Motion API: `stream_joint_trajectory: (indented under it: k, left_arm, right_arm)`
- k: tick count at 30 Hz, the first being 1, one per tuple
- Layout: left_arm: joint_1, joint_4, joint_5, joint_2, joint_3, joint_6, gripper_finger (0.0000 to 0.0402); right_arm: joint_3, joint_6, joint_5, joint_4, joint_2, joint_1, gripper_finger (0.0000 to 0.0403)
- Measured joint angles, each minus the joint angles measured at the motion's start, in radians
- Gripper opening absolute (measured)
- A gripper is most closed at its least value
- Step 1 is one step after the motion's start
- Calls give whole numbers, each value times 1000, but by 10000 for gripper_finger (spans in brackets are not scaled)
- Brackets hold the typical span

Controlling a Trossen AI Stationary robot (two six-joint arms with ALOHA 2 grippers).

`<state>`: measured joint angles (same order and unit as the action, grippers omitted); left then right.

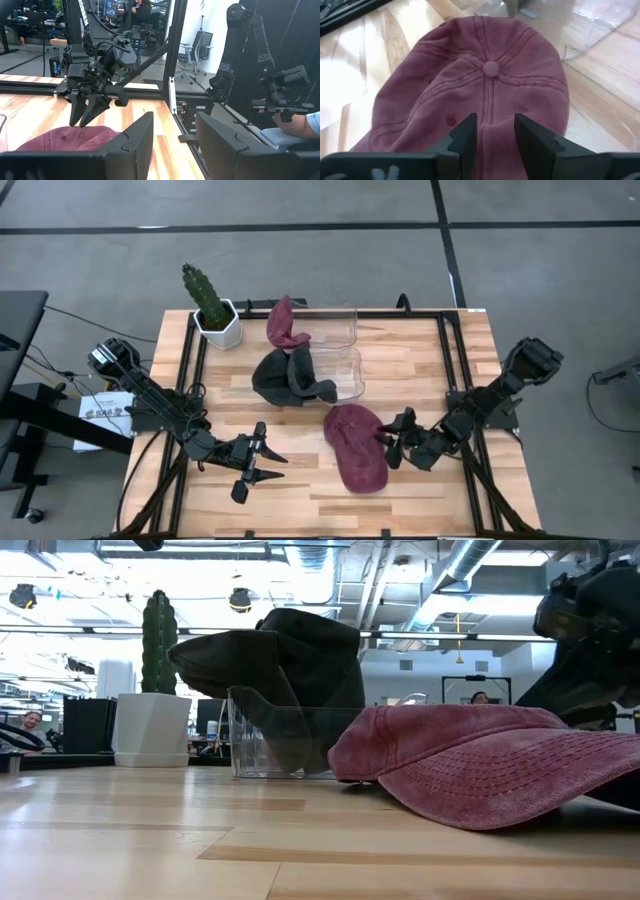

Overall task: Pick & Place hat
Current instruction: Put the red cap into the top transparent bin

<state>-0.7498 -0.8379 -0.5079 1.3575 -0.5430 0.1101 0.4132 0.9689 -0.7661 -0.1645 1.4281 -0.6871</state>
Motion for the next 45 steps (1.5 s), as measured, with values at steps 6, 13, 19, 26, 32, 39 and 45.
stream_joint_trajectory:
  k: [6,13,19,26,32,39,45]
  left_arm:
    - [0,0,0,0,0,0,144]
    - [0,1,0,0,0,0,144]
    - [0,3,0,0,0,0,144]
    - [0,3,0,0,0,0,144]
    - [0,3,0,0,0,3,144]
    - [0,3,0,0,0,3,144]
    - [0,3,0,0,0,3,144]
  right_arm:
    - [0,0,10,1,0,22,166]
    - [0,23,48,61,0,23,247]
    - [0,103,70,136,0,29,260]
    - [1,117,107,209,0,41,233]
    - [-9,200,141,301,62,74,85]
    - [-11,130,128,252,86,60,13]
    - [41,-33,108,249,-22,-5,5]
